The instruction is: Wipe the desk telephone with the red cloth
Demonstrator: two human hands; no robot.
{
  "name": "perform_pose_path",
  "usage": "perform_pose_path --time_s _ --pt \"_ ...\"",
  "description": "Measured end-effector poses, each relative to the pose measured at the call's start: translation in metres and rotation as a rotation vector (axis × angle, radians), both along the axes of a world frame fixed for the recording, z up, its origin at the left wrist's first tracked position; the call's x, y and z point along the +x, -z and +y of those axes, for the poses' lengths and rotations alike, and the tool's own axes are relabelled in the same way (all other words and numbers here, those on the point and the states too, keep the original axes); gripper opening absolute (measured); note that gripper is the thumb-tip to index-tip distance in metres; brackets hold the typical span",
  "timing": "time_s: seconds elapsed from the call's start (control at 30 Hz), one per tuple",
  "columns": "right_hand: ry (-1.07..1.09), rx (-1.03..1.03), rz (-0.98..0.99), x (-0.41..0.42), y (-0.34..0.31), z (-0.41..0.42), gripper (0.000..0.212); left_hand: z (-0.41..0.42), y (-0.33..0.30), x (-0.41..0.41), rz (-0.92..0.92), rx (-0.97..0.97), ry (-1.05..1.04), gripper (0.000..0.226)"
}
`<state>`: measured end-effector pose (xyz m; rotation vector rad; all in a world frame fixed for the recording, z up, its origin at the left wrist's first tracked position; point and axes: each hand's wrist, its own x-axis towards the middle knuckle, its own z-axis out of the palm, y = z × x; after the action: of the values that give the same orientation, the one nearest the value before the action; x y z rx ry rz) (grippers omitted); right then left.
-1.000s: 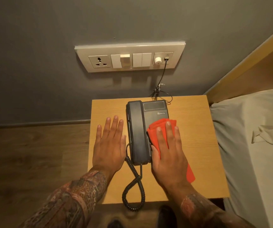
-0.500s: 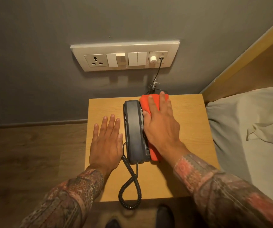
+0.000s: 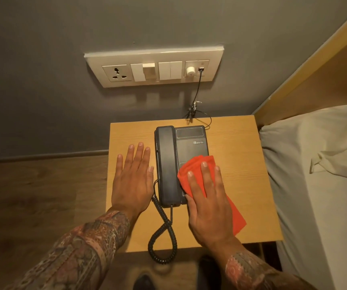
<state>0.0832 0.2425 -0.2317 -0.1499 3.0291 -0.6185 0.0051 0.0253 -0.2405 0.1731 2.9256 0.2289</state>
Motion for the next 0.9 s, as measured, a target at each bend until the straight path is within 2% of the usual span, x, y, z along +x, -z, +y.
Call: perform_pose_path --time_s 0.13,0.23,0.33,0.4,0.47,0.53,0.63,0.73,0.83,0.9 --pt "-0.068 -0.017 -0.008 0.031 -0.001 0.019 0.088 -0.001 -0.002 0.000 -0.003 -0.003 -0.010 0.064" --pt "0.003 -0.057 -0.049 0.040 -0.009 0.034 0.100 -0.001 -0.003 0.001 -0.002 0.013 -0.013 0.064" --pt "0.175 -0.082 0.016 0.024 -0.023 0.047 0.095 0.000 -0.004 0.002 0.000 0.019 -0.012 0.063" --pt "0.241 -0.024 0.058 0.001 -0.027 0.058 0.082 0.001 -0.005 0.004 0.010 0.033 -0.008 0.063" --pt "0.285 0.060 -0.015 -0.026 -0.025 0.066 0.071 0.000 -0.005 0.003 0.019 0.048 -0.010 0.063" --pt "0.322 0.143 -0.126 -0.039 -0.016 0.068 0.071 0.000 -0.006 0.004 0.023 0.063 -0.011 0.063" --pt "0.319 0.252 -0.160 -0.037 0.000 0.061 0.075 0.000 -0.009 0.004 0.008 0.084 -0.018 0.063" --pt "0.334 0.199 -0.202 -0.039 -0.008 0.059 0.075 -0.005 -0.025 -0.002 -0.063 0.090 0.000 0.061" --pt "0.344 0.089 -0.286 -0.043 -0.042 0.058 0.075 -0.005 -0.064 -0.009 -0.155 0.098 0.033 0.062" --pt "0.318 0.070 -0.229 -0.050 -0.082 0.054 0.076 0.002 -0.102 -0.016 -0.098 0.138 0.003 0.063"
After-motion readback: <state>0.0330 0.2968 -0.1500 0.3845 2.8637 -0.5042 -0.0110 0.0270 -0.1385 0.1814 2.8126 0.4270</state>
